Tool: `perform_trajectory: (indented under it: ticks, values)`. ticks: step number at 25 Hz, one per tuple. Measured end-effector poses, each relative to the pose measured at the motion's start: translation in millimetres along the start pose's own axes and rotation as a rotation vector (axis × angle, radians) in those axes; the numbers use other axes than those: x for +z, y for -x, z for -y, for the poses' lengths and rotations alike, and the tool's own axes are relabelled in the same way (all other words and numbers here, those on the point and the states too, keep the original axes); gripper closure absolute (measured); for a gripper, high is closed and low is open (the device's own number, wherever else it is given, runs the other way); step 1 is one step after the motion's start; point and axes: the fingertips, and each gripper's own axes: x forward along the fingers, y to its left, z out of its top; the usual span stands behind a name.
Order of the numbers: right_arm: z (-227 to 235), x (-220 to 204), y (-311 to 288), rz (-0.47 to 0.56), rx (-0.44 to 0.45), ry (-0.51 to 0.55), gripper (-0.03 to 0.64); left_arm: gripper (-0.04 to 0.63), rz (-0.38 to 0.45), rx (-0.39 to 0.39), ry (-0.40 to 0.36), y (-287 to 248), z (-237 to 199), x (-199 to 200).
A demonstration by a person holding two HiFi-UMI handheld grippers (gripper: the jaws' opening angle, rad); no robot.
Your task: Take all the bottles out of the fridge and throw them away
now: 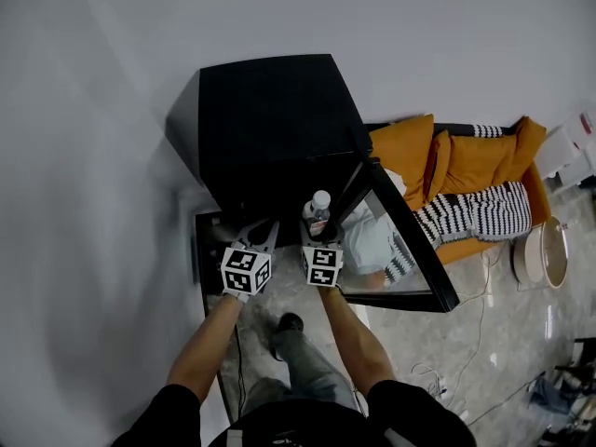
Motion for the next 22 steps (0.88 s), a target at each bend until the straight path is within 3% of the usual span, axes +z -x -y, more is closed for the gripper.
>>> perform_trajectory:
  ticks: [9, 16, 22]
  values:
    - [-2.6, 105.5, 83.6, 0.064, 0.040, 0.028, 0.322, 0.594, 0.029, 0.039, -0.009, 76.9, 37.9, 73.7]
    - [-28.8, 139.9, 107.9, 0.093, 0.113, 0.056, 0.322, 0.594, 0.061, 0.097, -0.020, 120.5, 28.8, 94.7]
    - [-76.4, 164.2, 101.5, 0.113, 0.226, 0.080, 0.322, 0.594, 0.093, 0.165, -0.024, 144.1, 3.1, 116.7]
